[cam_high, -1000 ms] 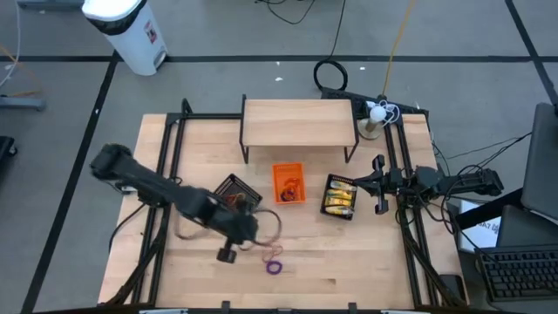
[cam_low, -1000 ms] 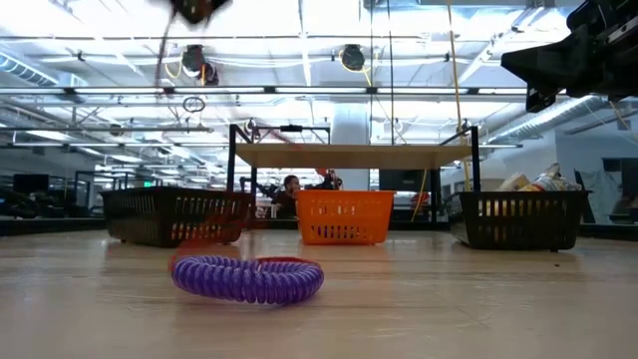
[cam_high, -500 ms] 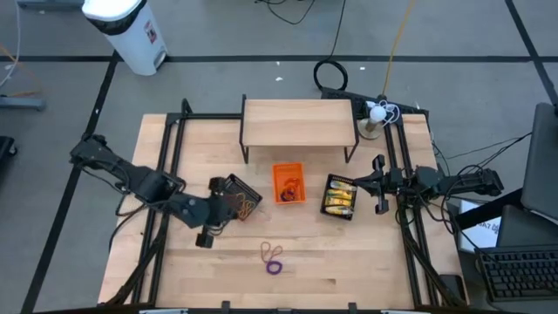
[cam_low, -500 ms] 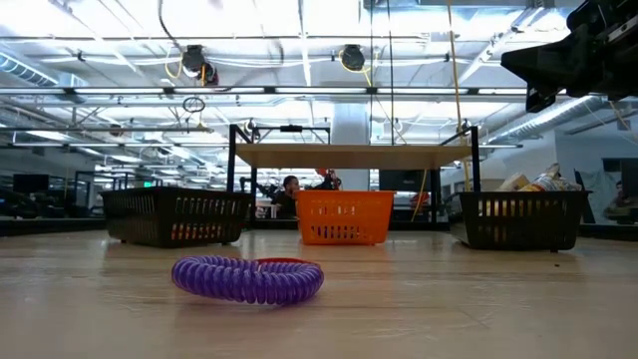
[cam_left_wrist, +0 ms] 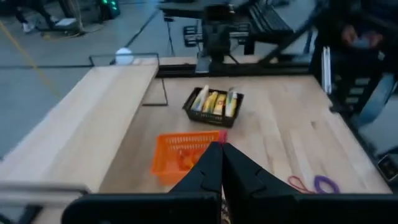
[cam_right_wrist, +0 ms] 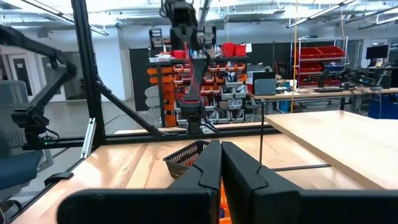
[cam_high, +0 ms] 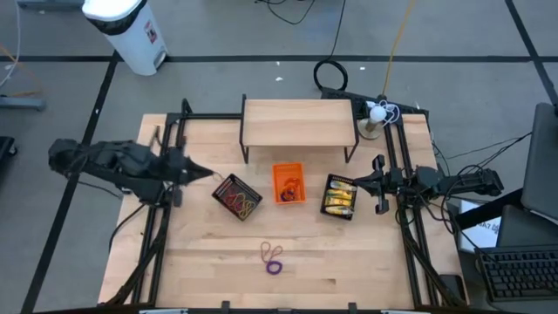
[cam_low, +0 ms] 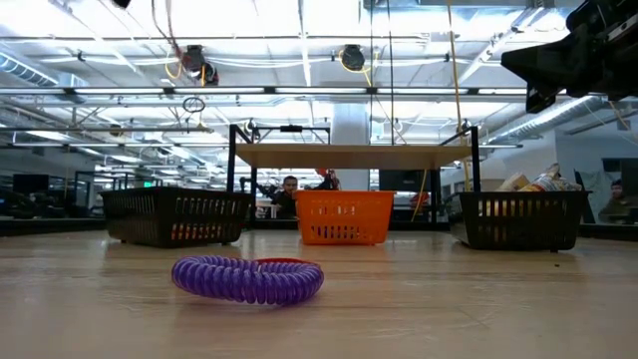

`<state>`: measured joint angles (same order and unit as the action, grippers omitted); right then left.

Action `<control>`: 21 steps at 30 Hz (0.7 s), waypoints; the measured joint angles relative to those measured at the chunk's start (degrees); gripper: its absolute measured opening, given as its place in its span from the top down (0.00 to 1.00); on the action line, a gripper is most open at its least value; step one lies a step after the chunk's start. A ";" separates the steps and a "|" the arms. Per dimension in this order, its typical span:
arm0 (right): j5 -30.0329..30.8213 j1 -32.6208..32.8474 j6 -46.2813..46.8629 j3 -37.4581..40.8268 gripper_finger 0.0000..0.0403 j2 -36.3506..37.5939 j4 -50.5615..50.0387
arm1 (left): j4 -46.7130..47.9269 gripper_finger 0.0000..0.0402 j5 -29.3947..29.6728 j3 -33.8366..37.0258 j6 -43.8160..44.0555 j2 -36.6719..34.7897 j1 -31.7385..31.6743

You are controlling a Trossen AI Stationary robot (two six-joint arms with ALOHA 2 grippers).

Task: Pick & Place Office Desk Supplies
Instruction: Put the red rubber band into the left black bin

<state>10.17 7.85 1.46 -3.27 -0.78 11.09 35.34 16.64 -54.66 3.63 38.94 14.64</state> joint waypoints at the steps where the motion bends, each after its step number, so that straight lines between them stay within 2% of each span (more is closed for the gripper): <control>1: 0.00 -0.02 0.29 0.00 1.00 -0.02 -0.07 | -0.91 1.00 0.00 2.27 1.31 -2.69 0.00; 7: -0.49 0.01 0.89 -0.02 1.00 -0.02 -1.20 | -6.65 1.00 1.85 15.09 6.55 -20.28 2.04; 11: -1.45 0.01 0.89 -0.02 1.00 0.00 -1.20 | -8.88 1.00 4.44 21.41 7.64 -28.00 2.74; 15: -1.42 0.01 0.89 -0.02 1.00 0.00 -1.20 | -11.66 1.00 4.53 25.62 10.14 -32.88 2.74; 21: -1.40 0.01 0.89 -0.02 1.00 -0.02 -1.15 | -11.71 1.00 4.88 30.66 11.75 -35.61 2.74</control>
<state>8.78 7.86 2.35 -3.29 -0.80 9.93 23.62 21.52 -23.99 15.38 3.33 17.39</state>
